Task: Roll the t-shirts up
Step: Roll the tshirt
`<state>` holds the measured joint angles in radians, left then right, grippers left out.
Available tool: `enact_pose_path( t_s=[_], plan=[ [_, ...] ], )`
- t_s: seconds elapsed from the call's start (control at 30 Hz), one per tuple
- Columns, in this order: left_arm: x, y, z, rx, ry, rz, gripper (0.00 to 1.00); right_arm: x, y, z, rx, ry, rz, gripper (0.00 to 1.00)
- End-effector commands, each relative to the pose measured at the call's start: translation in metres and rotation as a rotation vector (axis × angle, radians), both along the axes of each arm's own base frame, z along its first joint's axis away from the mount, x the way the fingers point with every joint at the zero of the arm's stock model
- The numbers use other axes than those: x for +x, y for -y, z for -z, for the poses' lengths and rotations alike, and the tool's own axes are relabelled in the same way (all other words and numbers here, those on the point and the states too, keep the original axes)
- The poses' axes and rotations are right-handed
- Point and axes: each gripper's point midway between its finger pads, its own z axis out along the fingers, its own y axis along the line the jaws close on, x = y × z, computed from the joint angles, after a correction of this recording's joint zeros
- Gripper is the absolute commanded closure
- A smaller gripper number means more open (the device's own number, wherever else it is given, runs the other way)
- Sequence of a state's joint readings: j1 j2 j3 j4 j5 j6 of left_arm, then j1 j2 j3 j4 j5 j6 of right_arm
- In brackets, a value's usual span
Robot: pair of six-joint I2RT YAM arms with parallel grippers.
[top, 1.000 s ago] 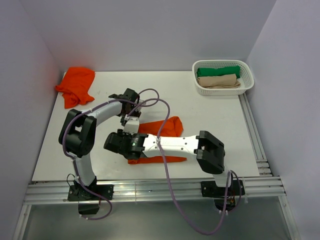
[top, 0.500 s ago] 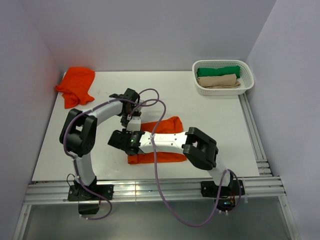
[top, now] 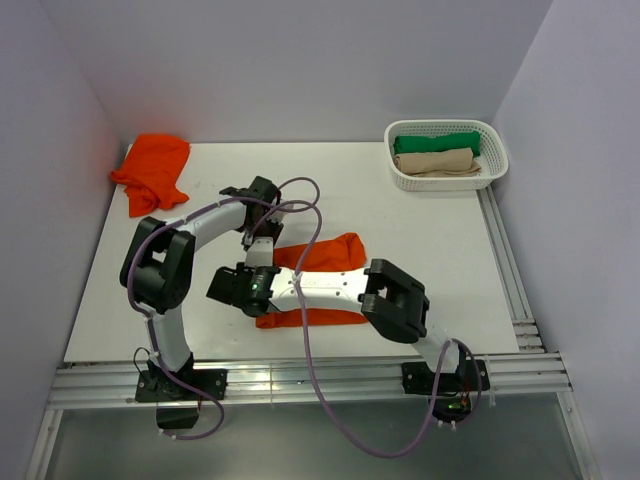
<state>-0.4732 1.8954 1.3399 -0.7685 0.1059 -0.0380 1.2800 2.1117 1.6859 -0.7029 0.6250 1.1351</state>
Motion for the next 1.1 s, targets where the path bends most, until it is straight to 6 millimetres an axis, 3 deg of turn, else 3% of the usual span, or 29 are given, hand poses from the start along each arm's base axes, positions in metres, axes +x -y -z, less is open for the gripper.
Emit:
enact_pose_path(
  t_s=[0.0,0.27,0.7,0.93,1.07],
  plan=[
    [0.012,0.004,-0.005,0.008,0.045,0.016,0.71,0.002,0.004,0.008,-0.040,0.013,0.015,0.51],
    [0.013,0.005,-0.008,0.008,0.050,0.022,0.69,-0.006,0.015,0.036,-0.085,-0.048,0.047,0.51],
    [0.024,0.015,-0.031,-0.032,0.091,0.036,0.45,-0.028,0.036,0.063,-0.178,-0.118,0.078,0.50],
    [0.037,0.021,-0.063,-0.071,0.145,0.070,0.38,-0.033,0.040,0.068,-0.187,-0.139,0.074,0.49],
    [0.042,0.012,-0.085,-0.125,0.177,0.062,0.36,-0.036,0.035,0.071,-0.139,-0.155,0.051,0.58]
  ],
)
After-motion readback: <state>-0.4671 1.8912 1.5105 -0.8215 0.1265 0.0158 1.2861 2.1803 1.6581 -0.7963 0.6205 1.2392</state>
